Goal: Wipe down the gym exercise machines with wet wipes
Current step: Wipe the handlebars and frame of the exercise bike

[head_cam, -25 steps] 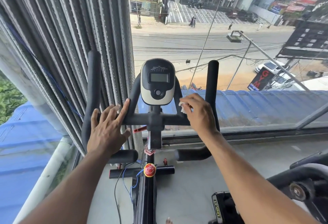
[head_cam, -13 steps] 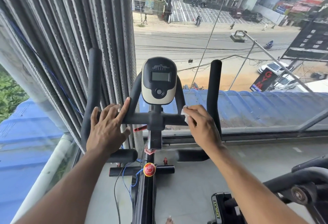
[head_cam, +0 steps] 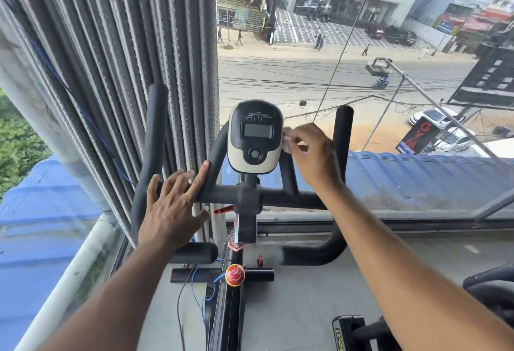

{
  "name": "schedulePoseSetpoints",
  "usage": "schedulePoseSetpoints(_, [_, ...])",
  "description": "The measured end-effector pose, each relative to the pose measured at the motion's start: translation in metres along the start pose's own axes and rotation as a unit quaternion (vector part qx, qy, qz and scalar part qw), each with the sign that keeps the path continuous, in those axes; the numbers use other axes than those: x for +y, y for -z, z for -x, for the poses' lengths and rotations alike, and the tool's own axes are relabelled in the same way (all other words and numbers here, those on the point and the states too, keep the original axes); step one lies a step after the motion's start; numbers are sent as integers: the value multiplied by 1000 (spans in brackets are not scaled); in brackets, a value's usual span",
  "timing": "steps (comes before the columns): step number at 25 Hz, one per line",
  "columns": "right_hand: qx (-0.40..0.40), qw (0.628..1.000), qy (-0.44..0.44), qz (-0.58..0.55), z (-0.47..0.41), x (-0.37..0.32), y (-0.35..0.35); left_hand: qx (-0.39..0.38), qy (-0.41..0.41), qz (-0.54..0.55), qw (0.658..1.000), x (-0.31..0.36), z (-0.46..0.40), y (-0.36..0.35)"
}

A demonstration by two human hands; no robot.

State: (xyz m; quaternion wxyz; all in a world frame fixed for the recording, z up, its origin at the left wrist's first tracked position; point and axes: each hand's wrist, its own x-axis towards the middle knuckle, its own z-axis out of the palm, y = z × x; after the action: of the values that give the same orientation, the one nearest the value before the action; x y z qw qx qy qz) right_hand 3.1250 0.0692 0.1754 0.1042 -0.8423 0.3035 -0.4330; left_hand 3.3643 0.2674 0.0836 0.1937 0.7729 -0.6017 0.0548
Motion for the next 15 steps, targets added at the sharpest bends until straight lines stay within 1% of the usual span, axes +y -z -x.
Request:
schedulePoseSetpoints(3, [-40,995,37,83,53,1,-3,-3,1,5,1000,0,0,0])
schedulePoseSetpoints(6, [-80,987,27,134,87,-2,-10,1,1,6,1000,-2,0,-1])
schedulePoseSetpoints(7, [-76,987,27,139,85,-3,-10,5,0,7,1000,-3,0,-1])
schedulePoseSetpoints(9, [-41,989,26,143,64,-4,-9,5,-2,9,1000,-2,-2,-2])
schedulePoseSetpoints(11, [13,993,-7,116,34,-9,-6,5,-4,10,1000,-3,-3,-3])
schedulePoseSetpoints(12, [25,995,-30,90,21,-12,-5,7,-3,10,1000,-3,-2,-3])
schedulePoseSetpoints(13, [28,996,-45,68,12,-15,-5,8,-3,7,1000,-3,-2,-4])
schedulePoseSetpoints(15, [18,997,-40,57,9,-15,-6,5,-5,5,1000,-3,-1,-4])
